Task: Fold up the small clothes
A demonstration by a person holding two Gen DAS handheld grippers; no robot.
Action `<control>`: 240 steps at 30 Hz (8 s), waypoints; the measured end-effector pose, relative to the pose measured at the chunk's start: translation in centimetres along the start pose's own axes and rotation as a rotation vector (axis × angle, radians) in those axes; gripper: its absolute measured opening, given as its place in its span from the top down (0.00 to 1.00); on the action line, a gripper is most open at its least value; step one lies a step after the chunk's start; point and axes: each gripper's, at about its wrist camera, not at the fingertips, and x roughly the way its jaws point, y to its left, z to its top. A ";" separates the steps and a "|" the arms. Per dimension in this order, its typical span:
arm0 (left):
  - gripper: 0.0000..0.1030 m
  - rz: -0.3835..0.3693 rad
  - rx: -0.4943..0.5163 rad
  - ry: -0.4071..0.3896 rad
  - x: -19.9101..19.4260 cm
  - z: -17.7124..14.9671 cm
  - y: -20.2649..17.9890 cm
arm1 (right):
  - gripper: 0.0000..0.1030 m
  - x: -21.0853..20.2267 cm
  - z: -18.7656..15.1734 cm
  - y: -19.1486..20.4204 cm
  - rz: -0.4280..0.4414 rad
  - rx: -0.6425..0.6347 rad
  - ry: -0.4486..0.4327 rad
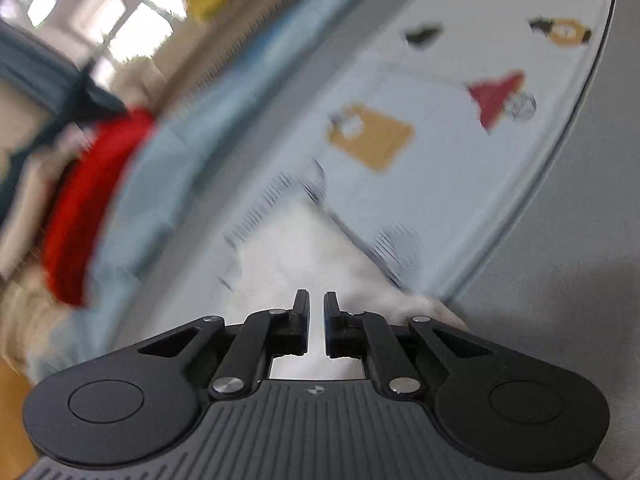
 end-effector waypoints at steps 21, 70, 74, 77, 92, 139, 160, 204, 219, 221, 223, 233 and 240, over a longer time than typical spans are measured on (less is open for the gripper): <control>0.95 -0.016 0.035 0.049 0.9 0.1 -0.3 | 0.50 5.3 5.2 3.0 0.131 -0.199 -0.090; 0.94 0.050 0.135 0.026 -0.1 0.4 -0.7 | 0.60 1.5 0.7 1.6 -0.118 -0.756 0.198; 0.93 0.006 0.143 0.158 2.3 -0.6 -0.6 | 0.61 1.0 0.8 0.9 -0.152 -0.749 0.208; 0.93 0.047 0.231 0.195 2.9 -1.6 -1.2 | 0.61 0.6 0.8 0.3 -0.200 -0.719 0.213; 0.76 -0.005 0.322 -0.045 -13.8 -4.4 -3.1 | 0.61 -19.0 -2.2 0.7 0.095 -0.570 -0.153; 0.91 0.065 0.248 0.370 -14.9 -21.5 6.0 | 0.84 -17.4 -17.1 -13.0 -0.212 -0.544 0.191; 0.92 0.067 0.284 0.380 -14.5 -21.8 5.1 | 0.87 -17.2 -17.5 -12.7 -0.199 -0.567 0.186; 0.96 -0.335 0.221 -0.119 -42.2 -15.6 7.6 | 0.91 -44.6 -14.8 -11.6 0.382 -0.493 -0.397; 0.95 -0.153 0.276 0.054 -18.9 -8.5 4.4 | 0.90 -23.2 -6.8 -6.8 0.022 -0.508 -0.145; 0.93 -0.107 0.274 0.057 -16.4 -8.7 4.5 | 0.90 -21.2 -6.7 -6.9 -0.091 -0.520 -0.204; 0.93 -0.026 0.269 0.038 -15.7 -8.1 4.5 | 0.87 -20.4 -6.2 -7.2 -0.145 -0.470 -0.206; 0.89 -0.084 0.207 0.149 -14.0 -8.8 7.0 | 0.86 -18.2 -7.5 -8.4 -0.037 -0.542 -0.063; 0.81 -0.049 0.274 0.223 -11.2 -10.1 5.6 | 0.75 -14.7 -7.4 -7.6 -0.084 -0.602 -0.009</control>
